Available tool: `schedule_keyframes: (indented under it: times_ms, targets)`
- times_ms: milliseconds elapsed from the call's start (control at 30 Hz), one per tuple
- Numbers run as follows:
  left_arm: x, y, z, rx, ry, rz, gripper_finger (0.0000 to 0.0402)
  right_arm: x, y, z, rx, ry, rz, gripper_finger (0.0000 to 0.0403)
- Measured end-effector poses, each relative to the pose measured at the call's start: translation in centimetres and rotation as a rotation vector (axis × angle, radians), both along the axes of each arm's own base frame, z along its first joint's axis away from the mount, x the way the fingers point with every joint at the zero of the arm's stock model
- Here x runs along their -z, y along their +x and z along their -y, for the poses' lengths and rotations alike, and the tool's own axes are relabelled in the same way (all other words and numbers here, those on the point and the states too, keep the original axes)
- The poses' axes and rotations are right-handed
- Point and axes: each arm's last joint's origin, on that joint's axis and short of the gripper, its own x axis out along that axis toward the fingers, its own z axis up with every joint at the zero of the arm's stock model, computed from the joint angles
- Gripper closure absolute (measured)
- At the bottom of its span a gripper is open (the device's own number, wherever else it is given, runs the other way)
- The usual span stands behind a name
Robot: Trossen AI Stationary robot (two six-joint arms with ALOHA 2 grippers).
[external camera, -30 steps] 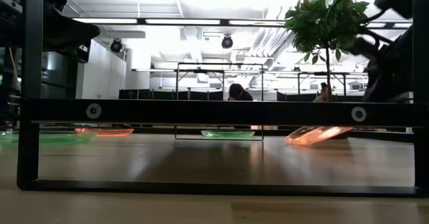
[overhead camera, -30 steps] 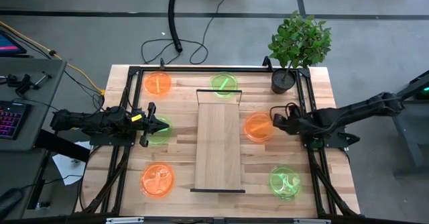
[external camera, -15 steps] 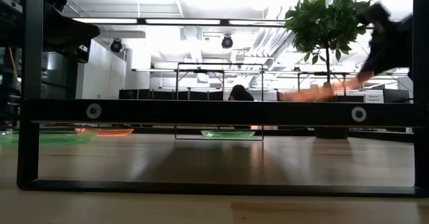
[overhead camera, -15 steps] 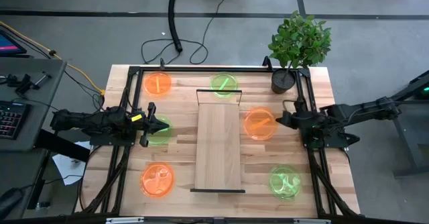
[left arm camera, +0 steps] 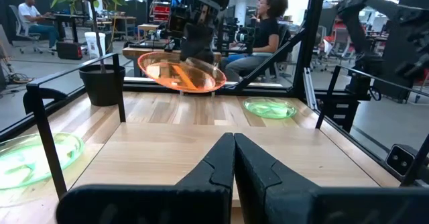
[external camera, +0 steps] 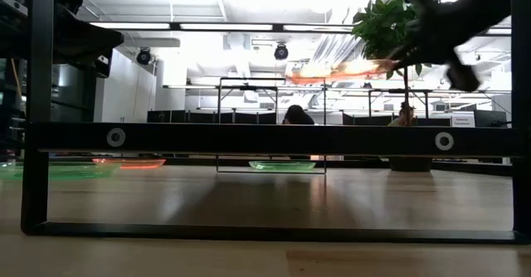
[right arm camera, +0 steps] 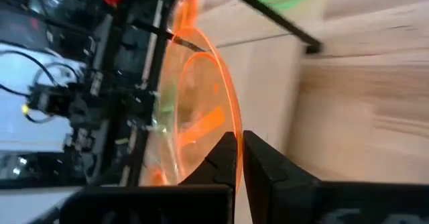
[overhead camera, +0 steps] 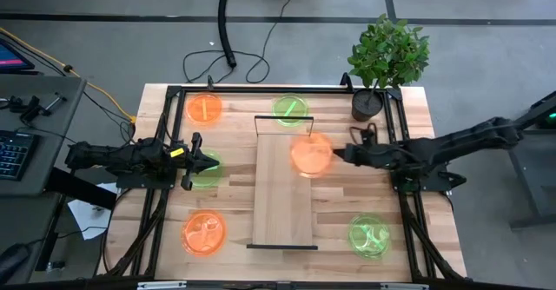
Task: Place and stack plates onto a shelf
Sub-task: Put the middle right orange plate on the shelf
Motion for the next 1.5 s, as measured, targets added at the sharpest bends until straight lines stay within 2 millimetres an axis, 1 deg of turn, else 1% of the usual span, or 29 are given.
schedule_keyframes:
  times_ms: [167, 367, 633, 800, 1000, 1200, 1500]
  targets:
    - [0.0, 0.0, 0.0, -0.001, 0.000, 0.000, 0.0401, 1.2, 3.6, -0.1, 0.052, -0.007, 0.007, 0.0403]
    - [0.0, 0.0, 0.0, -0.001, 0.000, 0.000, 0.0401, 2.8, 6.8, 0.0, 0.096, -0.001, -0.026, 0.0403]
    - [0.0, 0.0, 0.0, 0.000, 0.000, 0.000, 0.0401, 4.1, 10.3, 0.5, 0.159, 0.032, -0.077, 0.0403]
    - [0.0, 0.0, 0.0, -0.001, 0.000, -0.001, 0.0401, 4.6, 11.8, 0.8, 0.191, 0.053, -0.087, 0.0403]
    - [0.0, 0.0, 0.0, 0.000, 0.000, 0.000, 0.0401, 5.4, 12.5, 0.9, 0.195, 0.050, -0.123, 0.0403]
    - [0.0, 0.0, 0.0, 0.000, 0.000, 0.000, 0.0401, 6.0, 12.1, 0.9, 0.206, 0.054, -0.192, 0.0403]
    - [0.0, 0.0, 0.0, -0.001, 0.000, 0.000, 0.0401, 6.1, 11.9, 1.0, 0.215, 0.059, -0.215, 0.0400]
